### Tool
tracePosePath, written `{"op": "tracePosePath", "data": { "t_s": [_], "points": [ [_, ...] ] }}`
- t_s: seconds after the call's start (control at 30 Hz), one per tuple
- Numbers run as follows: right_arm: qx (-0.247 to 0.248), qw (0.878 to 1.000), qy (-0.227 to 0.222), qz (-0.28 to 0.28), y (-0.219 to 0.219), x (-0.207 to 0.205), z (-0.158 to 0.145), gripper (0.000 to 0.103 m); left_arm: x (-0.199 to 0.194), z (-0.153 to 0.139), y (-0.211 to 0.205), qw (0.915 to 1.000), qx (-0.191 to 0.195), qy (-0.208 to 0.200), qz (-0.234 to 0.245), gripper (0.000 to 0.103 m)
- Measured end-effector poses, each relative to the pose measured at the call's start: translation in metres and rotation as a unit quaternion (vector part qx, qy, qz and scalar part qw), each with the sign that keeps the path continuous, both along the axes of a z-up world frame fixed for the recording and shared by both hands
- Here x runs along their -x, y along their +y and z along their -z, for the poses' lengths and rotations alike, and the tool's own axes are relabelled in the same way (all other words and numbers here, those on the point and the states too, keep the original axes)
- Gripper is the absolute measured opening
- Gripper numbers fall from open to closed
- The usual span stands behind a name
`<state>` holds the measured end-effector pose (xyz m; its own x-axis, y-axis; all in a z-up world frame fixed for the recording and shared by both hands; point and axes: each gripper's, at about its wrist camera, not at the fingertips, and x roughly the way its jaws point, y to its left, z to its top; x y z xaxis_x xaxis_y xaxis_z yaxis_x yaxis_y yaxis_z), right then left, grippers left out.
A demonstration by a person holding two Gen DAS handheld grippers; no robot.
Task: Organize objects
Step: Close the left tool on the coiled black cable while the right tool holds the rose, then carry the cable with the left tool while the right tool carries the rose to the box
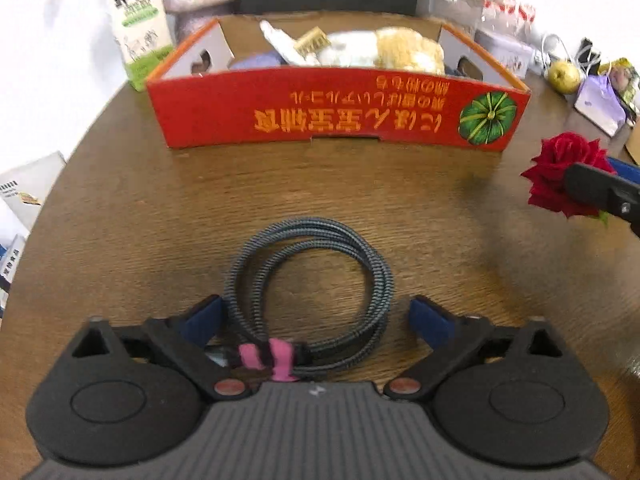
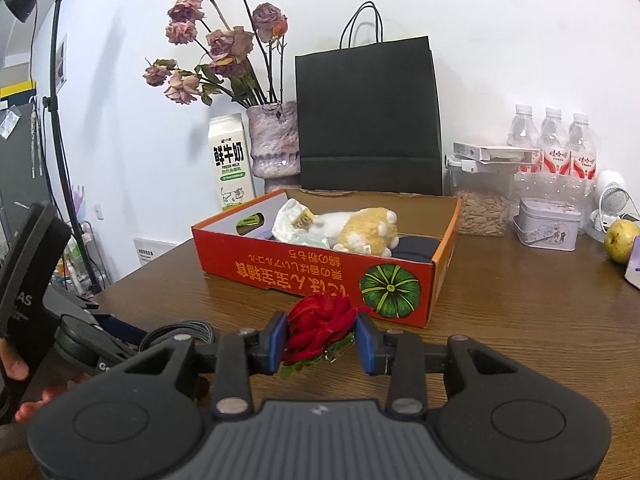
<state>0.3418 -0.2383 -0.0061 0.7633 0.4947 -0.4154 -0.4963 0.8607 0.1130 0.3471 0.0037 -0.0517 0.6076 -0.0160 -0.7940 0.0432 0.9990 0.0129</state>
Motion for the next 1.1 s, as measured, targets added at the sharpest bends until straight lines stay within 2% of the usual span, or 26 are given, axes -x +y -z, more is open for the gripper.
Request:
{"op": "tracePosePath", "data": {
  "t_s": [0.13,0.3,0.4,0.73,1.1],
  "points": [
    [0.002,1.0,-0.001,-0.001,0.001,0.001,0.0,0.035,0.014,-0.003,-0.005,0.9996,0.006,-0.023,-0.018,0.086],
    [0.001,1.0,-0.003,-0.003,0.002,0.004,-0.001,0.035,0.038,-0.018,-0.009,0.995,0.018,-0.088,-0.044,0.086],
    [0.002,1.0,-0.004,-0.005,0.003,0.005,-0.001,0.035,0.047,-0.03,-0.013,0.9923,0.024,-0.113,-0.046,0.086],
    [0.005,1.0,-0.01,0.004,0.008,0.006,-0.003,0.035,0.049,-0.052,-0.016,0.9863,0.03,-0.151,-0.059,0.086],
    [0.003,0.999,-0.033,0.007,0.031,0.006,-0.02,0.035,0.043,-0.069,-0.002,0.9801,0.048,-0.175,-0.08,0.086]
  ]
}}
